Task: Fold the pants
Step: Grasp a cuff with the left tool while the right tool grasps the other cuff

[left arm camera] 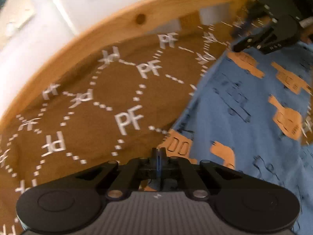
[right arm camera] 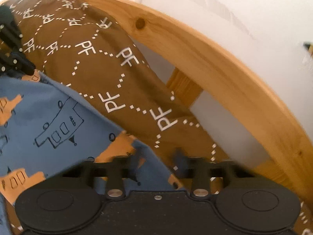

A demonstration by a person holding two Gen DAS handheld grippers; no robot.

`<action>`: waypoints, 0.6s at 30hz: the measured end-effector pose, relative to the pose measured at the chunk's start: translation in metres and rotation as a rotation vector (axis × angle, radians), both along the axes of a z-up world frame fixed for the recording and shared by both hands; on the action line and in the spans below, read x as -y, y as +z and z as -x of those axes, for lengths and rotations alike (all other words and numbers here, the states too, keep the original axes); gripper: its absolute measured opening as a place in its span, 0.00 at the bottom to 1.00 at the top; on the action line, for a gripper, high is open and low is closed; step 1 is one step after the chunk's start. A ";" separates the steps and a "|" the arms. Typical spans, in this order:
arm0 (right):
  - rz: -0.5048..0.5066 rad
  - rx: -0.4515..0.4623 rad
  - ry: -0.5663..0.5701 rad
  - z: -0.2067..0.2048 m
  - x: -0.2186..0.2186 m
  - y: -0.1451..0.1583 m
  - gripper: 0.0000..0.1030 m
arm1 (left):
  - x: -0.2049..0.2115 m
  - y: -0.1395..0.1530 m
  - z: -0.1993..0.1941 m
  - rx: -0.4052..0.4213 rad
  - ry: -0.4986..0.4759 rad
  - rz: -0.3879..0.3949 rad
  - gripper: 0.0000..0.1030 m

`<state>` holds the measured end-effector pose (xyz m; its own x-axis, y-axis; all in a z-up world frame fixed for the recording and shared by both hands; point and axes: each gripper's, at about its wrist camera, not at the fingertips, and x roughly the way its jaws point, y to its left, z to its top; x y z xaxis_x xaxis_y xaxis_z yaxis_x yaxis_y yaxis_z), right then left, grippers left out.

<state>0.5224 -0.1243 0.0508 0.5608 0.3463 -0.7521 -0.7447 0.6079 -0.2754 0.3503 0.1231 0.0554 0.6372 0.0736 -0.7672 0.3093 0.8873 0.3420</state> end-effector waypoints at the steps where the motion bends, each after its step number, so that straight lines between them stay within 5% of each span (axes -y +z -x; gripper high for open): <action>1: -0.008 -0.009 -0.009 0.000 0.000 0.000 0.01 | 0.001 0.002 0.002 0.027 0.027 -0.008 0.00; 10: -0.081 0.134 0.014 0.057 0.017 0.034 0.00 | 0.011 0.032 0.042 0.239 0.052 -0.099 0.00; 18: -0.152 0.206 0.096 0.138 0.043 0.071 0.00 | 0.017 0.041 0.100 0.414 -0.046 -0.141 0.00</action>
